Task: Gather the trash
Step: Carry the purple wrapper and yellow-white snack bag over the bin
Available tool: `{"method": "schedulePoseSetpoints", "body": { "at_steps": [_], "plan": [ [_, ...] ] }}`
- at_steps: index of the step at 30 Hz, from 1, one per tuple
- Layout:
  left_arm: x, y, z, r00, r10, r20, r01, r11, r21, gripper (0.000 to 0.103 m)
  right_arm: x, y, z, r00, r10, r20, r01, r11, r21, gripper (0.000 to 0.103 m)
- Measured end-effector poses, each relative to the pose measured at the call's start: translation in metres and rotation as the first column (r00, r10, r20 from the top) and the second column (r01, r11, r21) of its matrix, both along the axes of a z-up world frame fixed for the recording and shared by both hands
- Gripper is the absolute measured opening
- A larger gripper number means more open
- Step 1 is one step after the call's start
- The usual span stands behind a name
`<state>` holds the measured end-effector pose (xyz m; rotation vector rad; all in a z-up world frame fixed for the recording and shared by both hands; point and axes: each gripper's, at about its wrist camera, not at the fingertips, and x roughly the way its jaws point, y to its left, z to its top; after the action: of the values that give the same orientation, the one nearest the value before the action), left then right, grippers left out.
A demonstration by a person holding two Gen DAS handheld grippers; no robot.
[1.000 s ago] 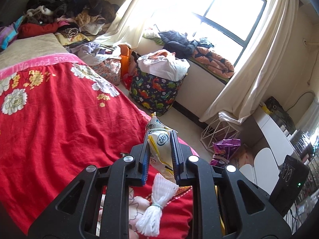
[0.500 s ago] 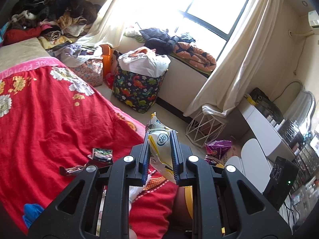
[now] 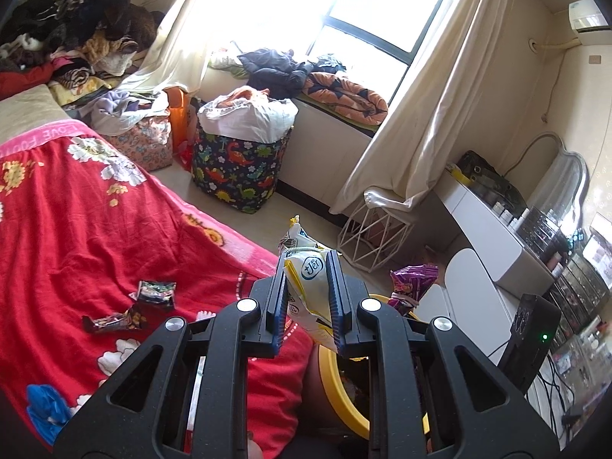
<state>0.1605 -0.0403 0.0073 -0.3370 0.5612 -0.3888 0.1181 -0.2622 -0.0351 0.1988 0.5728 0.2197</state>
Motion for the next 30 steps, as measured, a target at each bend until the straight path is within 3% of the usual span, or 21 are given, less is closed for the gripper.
{"method": "schedulePoseSetpoints", "body": {
  "at_steps": [30],
  "plan": [
    [-0.005, -0.06, -0.007, 0.991, -0.133, -0.018, 0.134, 0.989, 0.057, 0.013, -0.021, -0.075, -0.013, 0.981, -0.193, -0.007, 0.193, 0.981, -0.011, 0.015]
  ]
}}
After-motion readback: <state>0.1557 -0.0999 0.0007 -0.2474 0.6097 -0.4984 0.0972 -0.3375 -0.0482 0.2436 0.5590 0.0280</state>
